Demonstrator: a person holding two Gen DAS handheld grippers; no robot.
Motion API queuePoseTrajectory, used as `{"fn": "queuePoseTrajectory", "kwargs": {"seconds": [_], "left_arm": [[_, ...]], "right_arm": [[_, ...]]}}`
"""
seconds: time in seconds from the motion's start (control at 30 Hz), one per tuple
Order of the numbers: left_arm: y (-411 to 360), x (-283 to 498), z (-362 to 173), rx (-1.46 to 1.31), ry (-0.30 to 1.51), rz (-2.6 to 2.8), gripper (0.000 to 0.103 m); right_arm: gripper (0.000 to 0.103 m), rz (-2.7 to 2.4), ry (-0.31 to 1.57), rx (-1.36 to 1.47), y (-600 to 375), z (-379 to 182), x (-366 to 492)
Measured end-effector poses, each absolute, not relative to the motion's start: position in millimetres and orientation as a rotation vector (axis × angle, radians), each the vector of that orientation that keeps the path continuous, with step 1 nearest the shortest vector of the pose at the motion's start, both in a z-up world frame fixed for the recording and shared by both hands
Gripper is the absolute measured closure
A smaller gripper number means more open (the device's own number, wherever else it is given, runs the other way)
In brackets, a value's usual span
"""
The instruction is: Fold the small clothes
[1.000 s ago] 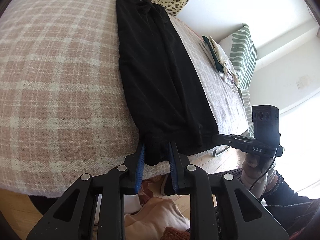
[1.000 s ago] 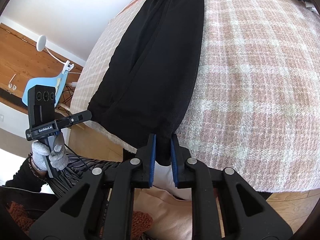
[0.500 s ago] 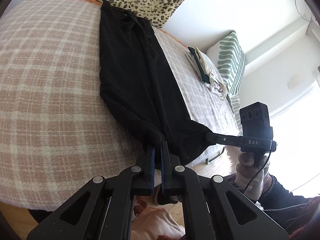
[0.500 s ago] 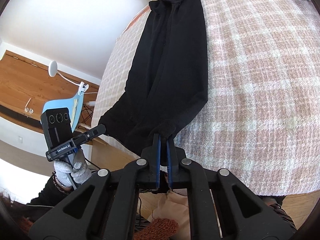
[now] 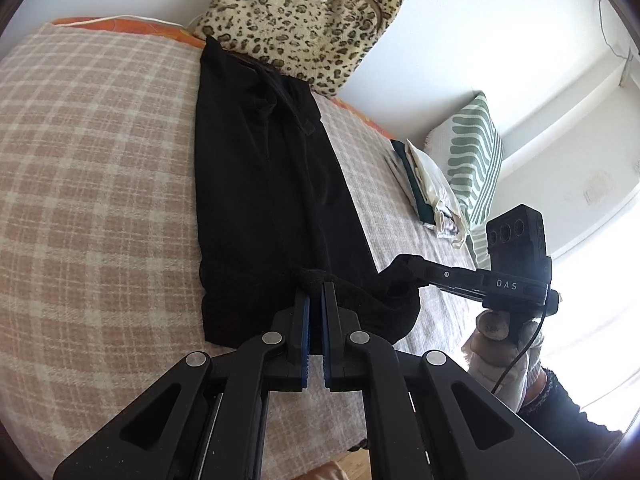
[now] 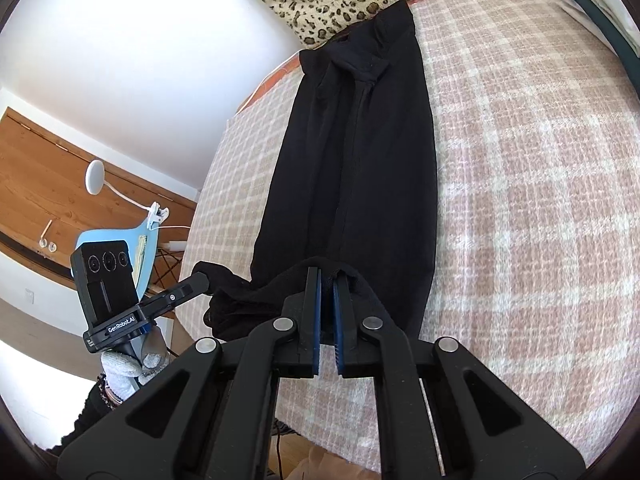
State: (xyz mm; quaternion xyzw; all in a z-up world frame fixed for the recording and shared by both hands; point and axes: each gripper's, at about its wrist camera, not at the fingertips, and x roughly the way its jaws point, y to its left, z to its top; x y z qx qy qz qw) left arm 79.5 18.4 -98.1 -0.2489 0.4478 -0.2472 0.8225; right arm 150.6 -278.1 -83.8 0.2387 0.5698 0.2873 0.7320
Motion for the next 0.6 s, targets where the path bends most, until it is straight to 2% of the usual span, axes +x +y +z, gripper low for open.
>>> {"fn": "queuePoseTrajectory", "kwargs": {"seconds": [0.43,0.5,0.57,0.6], "left_arm": [[22,122,-117,-0.544,0.975,-0.448,0.1],[27,125,-120,-0.551,1.005,-0.398,0.09],[38,125,-116,-0.564,0.973,-0.35,0.084],[45,124,-112,-0.567,0.948,-0.318,0.071]], "right_arm": [[0.097,0.548,1.311,0.582,-277,-116,197],[0.096,0.545,1.327,0.612,-280,-121,202],[0.092,0.564,1.335,0.667,-286,-122,206],[0.088,0.568,1.322,0.685,-291,-120,207]]}}
